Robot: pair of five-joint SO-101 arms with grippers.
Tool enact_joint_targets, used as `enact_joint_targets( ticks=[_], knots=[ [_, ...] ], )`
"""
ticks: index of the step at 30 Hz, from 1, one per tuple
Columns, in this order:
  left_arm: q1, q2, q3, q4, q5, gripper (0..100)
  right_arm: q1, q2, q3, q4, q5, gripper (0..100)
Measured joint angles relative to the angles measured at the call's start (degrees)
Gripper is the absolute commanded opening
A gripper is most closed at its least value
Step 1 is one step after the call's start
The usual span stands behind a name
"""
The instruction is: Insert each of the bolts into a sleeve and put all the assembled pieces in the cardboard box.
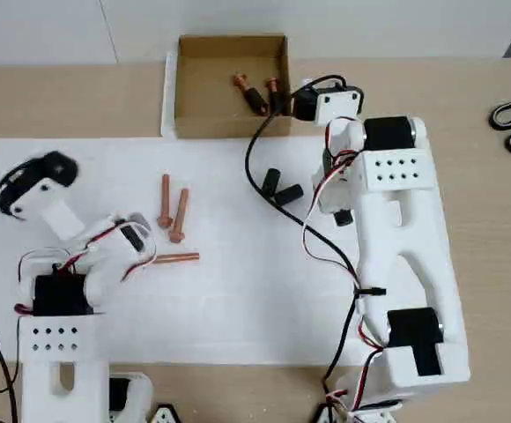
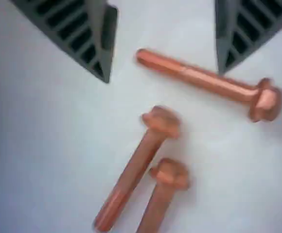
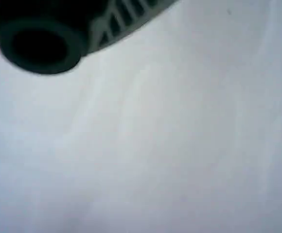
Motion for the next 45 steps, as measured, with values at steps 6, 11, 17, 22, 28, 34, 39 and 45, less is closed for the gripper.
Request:
enact_joint_targets(
  ticks=[6, 11, 17, 22, 28, 34, 39, 45],
  knots=[
    [8.0, 0.7, 0.7, 0.4, 1.6, 18, 0.0, 0.0, 0.0, 0.0, -0.3, 0.4],
    [9.2, 1.1, -0.2, -0.5, 6.9, 29, 0.0, 0.0, 0.0, 0.0, -0.3, 0.4],
    [9.2, 4.4, -11.4, 4.0, 9.8, 29, 0.0, 0.0, 0.0, 0.0, -0.3, 0.4],
    [9.2, 16.2, -22.4, 10.2, 14.4, 29, 0.0, 0.0, 0.0, 0.0, -0.3, 0.4],
    [5.9, 32.0, -25.5, 11.6, 17.8, 29, 0.0, 0.0, 0.0, 0.0, -0.3, 0.4],
    [0.2, 42.8, -25.5, 11.7, 18.8, 29, 0.0, 0.0, 0.0, 0.0, -0.3, 0.4],
    [0.3, 51.3, -25.6, 15.5, 18.8, 29, 0.0, 0.0, 0.0, 0.0, -0.4, 0.4],
    [0.7, 58.0, -25.6, 16.8, 18.8, 29, 0.0, 0.0, 0.0, 0.0, -0.4, 0.4]
  ],
)
